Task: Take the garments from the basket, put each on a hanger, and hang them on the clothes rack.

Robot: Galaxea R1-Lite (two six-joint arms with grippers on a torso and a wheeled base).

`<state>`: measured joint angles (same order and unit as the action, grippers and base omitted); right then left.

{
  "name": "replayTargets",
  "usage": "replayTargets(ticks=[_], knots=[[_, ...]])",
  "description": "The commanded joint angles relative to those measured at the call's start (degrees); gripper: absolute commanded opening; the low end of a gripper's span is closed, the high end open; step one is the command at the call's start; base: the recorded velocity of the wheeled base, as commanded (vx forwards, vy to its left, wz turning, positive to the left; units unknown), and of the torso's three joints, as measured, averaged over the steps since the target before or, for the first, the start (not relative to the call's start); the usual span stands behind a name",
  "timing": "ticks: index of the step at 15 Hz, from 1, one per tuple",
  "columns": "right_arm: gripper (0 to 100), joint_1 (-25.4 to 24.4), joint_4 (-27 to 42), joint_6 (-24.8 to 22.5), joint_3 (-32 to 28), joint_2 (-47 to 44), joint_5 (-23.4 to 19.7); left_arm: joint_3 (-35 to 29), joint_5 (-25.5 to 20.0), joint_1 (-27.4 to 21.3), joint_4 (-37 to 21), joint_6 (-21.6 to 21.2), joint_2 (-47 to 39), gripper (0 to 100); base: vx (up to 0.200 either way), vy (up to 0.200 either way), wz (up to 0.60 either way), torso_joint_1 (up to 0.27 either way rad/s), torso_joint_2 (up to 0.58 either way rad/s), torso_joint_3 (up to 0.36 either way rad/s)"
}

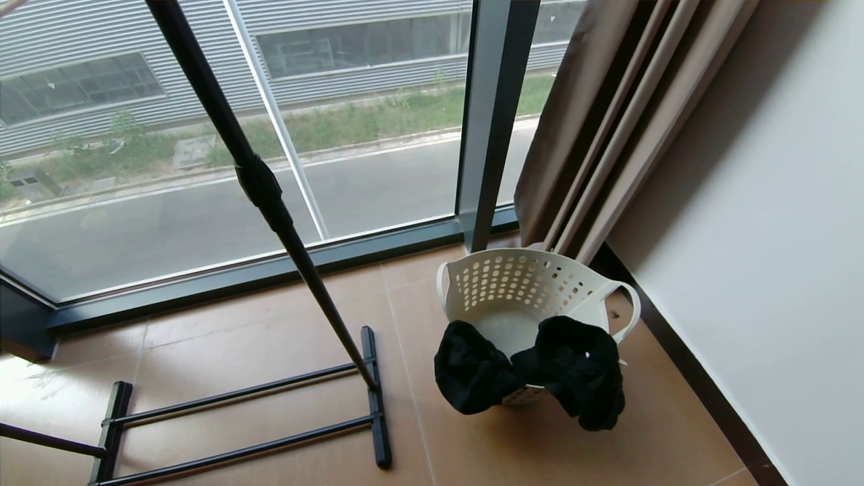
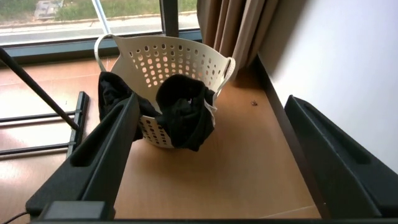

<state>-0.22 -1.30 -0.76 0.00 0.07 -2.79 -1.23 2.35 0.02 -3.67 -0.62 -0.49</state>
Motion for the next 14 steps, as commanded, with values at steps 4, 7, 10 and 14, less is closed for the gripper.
replayTargets(ticks=[4, 7, 10, 14], knots=[[100, 0.0, 0.0, -0.1, 0.0, -0.1, 0.0, 0.0, 0.0, 0.1, 0.1, 0.1, 0.0, 100, 0.0, 0.0, 0.0, 0.002, 0.0, -0.19], [100, -0.7, 0.3, -0.3, 0.0, -3.7, 0.1, 0.0, 0.1, 0.1, 0.1, 0.0, 0.0, 100, 0.0, 0.0, 0.0, 0.0, 0.0, -0.052], [100, -7.7, -2.8, -1.5, -0.3, -22.2, -3.0, 0.0, 0.2, 0.2, 0.1, 0.0, 0.0, 100, 0.0, 0.0, 0.0, 0.0, 0.0, 0.0], [100, -12.6, -9.7, -3.6, -7.6, -46.6, -2.9, 0.0, 0.1, 0.1, 0.1, 0.0, 0.0, 100, 0.0, 0.0, 0.0, 0.0, 0.0, 0.0]])
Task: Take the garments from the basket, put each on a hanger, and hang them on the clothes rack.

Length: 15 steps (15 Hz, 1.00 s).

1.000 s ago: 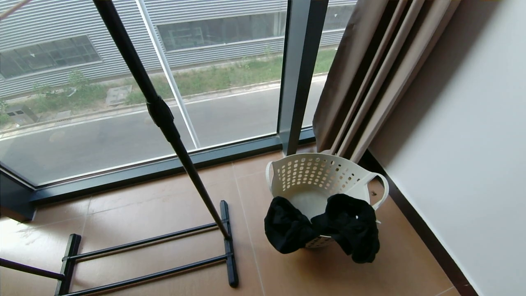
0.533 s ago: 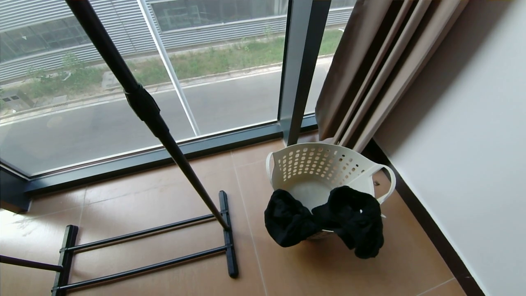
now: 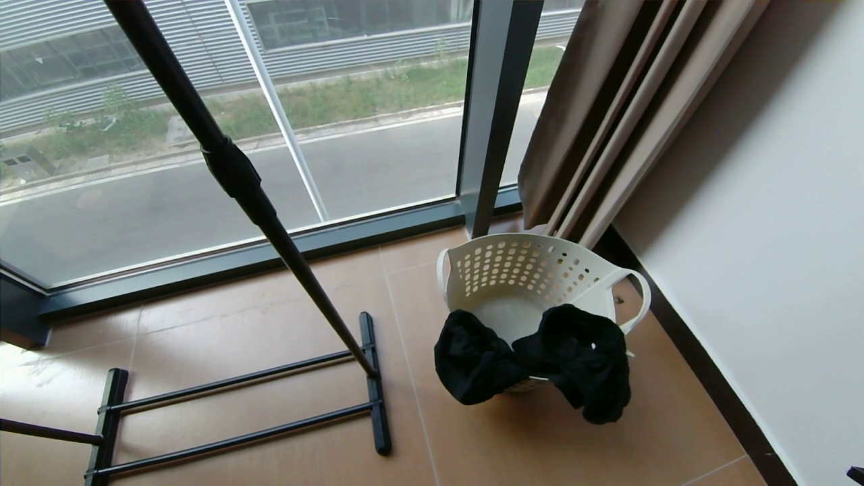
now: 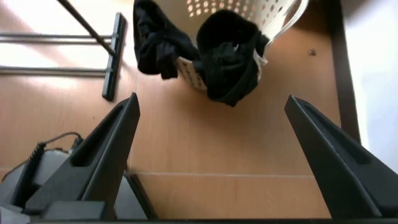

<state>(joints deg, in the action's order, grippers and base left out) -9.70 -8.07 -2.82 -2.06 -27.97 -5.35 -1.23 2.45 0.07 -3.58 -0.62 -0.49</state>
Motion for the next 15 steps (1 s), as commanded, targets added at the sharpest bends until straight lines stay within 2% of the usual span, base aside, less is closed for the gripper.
replayTargets(ticks=[1, 3, 4, 6, 7, 10, 11, 12, 13, 14, 15], knots=[[100, -3.0, -2.9, -3.9, -8.7, -24.2, -0.3, 0.0, 0.0, 0.1, 0.1, 0.0, 0.0, 100, 0.0, 0.0, 0.0, 0.0, 0.0, 0.0], [100, -0.1, -3.4, -15.3, -17.5, -38.7, -0.3, 0.0, 0.0, 0.0, 0.0, 0.0, 0.0, 100, 0.0, 0.0, 0.0, 0.0, 0.0, 0.0], [100, 0.3, -4.3, -19.3, -21.7, -44.5, -0.3, 0.0, 0.1, 0.0, 0.0, 0.0, 0.0, 100, 0.0, 0.0, 0.0, 0.0, 0.0, 0.0], [100, 0.3, -5.6, -22.8, -25.6, -49.0, -0.4, 0.0, 0.1, 0.0, 0.1, 0.0, 0.0, 100, 0.0, 0.0, 0.0, 0.0, 0.0, 0.0], [100, 0.4, -6.3, -32.3, -33.8, -57.1, -0.4, 0.0, 0.0, 0.0, 0.0, 0.0, 0.0, 100, 0.0, 0.0, 0.0, 0.0, 0.0, 0.0], [100, 0.5, -6.2, -42.5, -42.9, -67.8, -0.4, 0.0, 0.1, 0.0, 0.0, 0.0, 0.0, 100, 0.0, 0.0, 0.0, 0.0, 0.0, 0.0], [100, 0.5, -5.6, -49.4, -47.1, -72.6, 0.1, 0.0, 0.0, 0.0, 0.1, 0.0, 0.0, 100, 0.0, 0.0, 0.0, 0.0, 0.0, 0.0], [100, 0.5, -5.5, -51.8, -48.1, -74.1, 1.0, 0.0, 0.1, 0.0, 0.0, 0.0, 0.0, 100, 0.0, 0.0, 0.0, 0.0, 0.0, 0.0], [100, 0.5, -5.5, -57.4, -51.0, -77.9, 6.1, 0.0, 0.0, 0.0, 0.0, 0.0, 0.0, 100, 0.0, 0.0, 0.0, 0.0, 0.0, 0.0], [100, 0.5, -5.5, -57.6, -51.4, -78.3, 6.7, 0.0, 0.0, 0.0, 0.1, 0.0, 0.0, 100, 0.0, 0.0, 0.0, 0.0, 0.0, 0.0], [100, -0.1, -5.6, -58.1, -54.3, -82.8, 9.7, 0.0, 0.1, 0.0, 0.0, 0.0, 0.0, 100, 0.0, 0.0, 0.0, 0.0, 0.0, 0.0]])
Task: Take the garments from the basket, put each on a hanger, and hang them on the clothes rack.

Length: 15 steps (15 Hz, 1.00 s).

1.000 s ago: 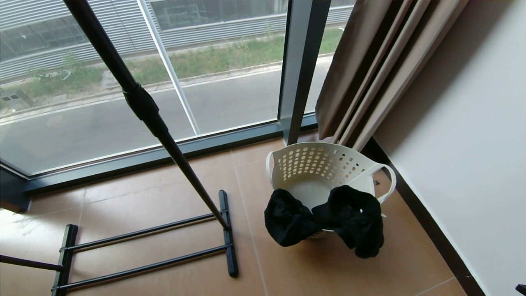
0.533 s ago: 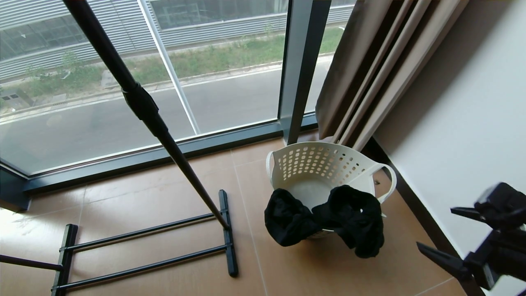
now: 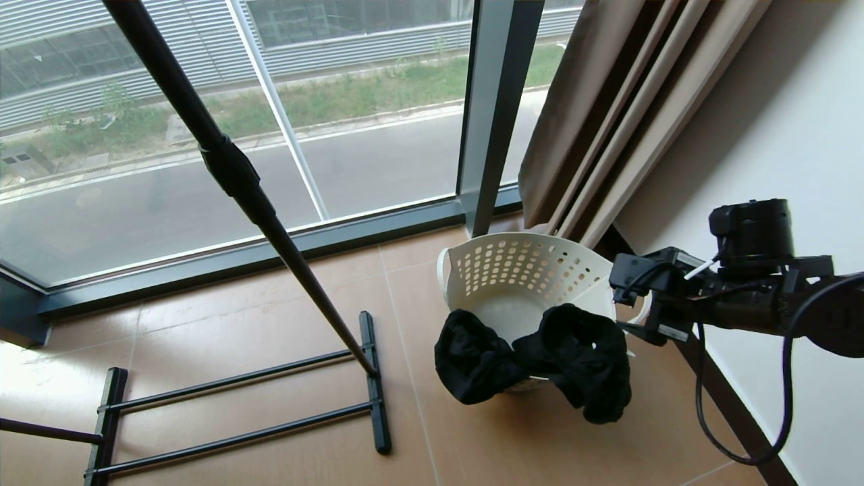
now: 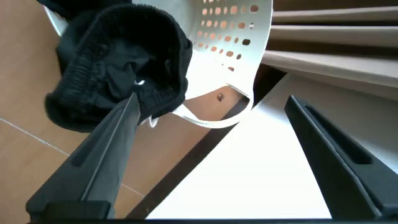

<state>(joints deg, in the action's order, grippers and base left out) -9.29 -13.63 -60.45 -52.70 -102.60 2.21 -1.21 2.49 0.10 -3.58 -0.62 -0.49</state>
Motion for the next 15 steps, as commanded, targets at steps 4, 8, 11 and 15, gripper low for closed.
replayTargets(ticks=[4, 8, 11, 15], knots=[[100, -2.5, -0.3, -1.9, -10.2, -16.6, 5.6, 0.0, 0.1, 0.0, 0.0, 0.0, 0.0, 100, 0.0, 0.0, 0.0, 0.0, 0.0, 0.0], [100, -2.7, -0.5, -1.8, -15.9, -23.4, 6.8, 0.0, 0.0, 0.0, 0.0, 0.0, 0.0, 100, 0.0, 0.0, 0.0, 0.0, 0.0, 0.0], [100, -2.4, -0.5, -1.9, -19.6, -27.4, 7.9, 0.0, 0.1, 0.0, 0.0, 0.0, 0.0, 100, 0.0, 0.0, 0.0, 0.0, 0.0, 0.0], [100, -2.1, -0.4, -3.4, -25.5, -32.5, 8.4, 0.0, 0.1, 0.0, 0.1, 0.0, 0.0, 100, 0.0, 0.0, 0.0, 0.0, 0.0, 0.0]])
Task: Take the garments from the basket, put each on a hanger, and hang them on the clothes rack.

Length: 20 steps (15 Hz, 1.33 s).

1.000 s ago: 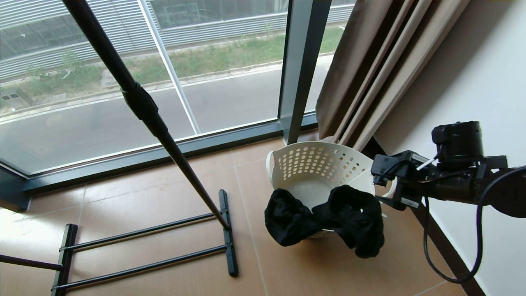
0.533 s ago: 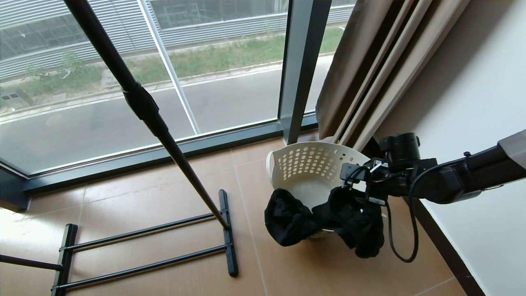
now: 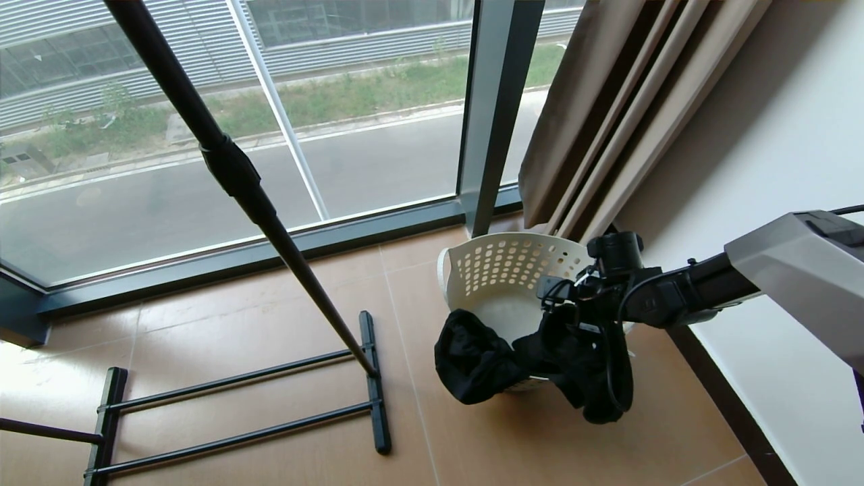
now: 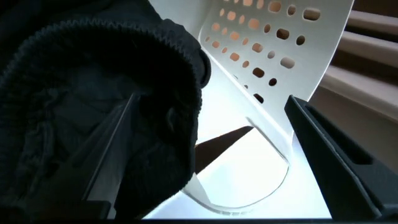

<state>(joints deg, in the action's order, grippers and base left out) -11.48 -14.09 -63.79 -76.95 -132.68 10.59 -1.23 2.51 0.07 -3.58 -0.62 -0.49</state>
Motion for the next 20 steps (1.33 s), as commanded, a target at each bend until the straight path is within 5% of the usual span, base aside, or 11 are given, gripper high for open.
replayTargets(ticks=[1, 11, 12, 16, 20], knots=[[100, 0.0, 0.0, -0.5, -2.9, -4.1, 0.4, 0.0, -0.1, 0.0, 0.1, 0.0, 0.0, 100, 0.0, 0.0, 0.0, 0.0, 0.0, 0.0], [100, 0.8, 0.0, -1.6, -13.9, -12.2, 3.1, 0.0, -0.1, 0.0, 0.1, 0.0, 0.0, 100, 0.0, 0.0, 0.0, 0.0, 0.0, 0.0], [0, 0.9, -0.1, -1.6, -14.0, -12.2, 3.1, 0.0, 0.0, 0.0, 0.0, 0.0, 0.0, 100, 0.0, 0.0, 0.0, 0.0, 0.0, 0.0], [0, 0.8, 0.5, -1.0, -10.0, -5.9, 2.5, 0.0, -0.1, 0.0, 0.1, 0.0, 0.0, 100, 0.0, 0.0, 0.0, 0.0, 0.0, 0.0], [0, -0.6, -0.2, 1.2, 5.2, 11.8, 2.2, 0.0, -0.1, 0.1, 0.0, 0.0, 0.0, 100, 0.0, 0.0, 0.0, 0.0, 0.0, 0.0]])
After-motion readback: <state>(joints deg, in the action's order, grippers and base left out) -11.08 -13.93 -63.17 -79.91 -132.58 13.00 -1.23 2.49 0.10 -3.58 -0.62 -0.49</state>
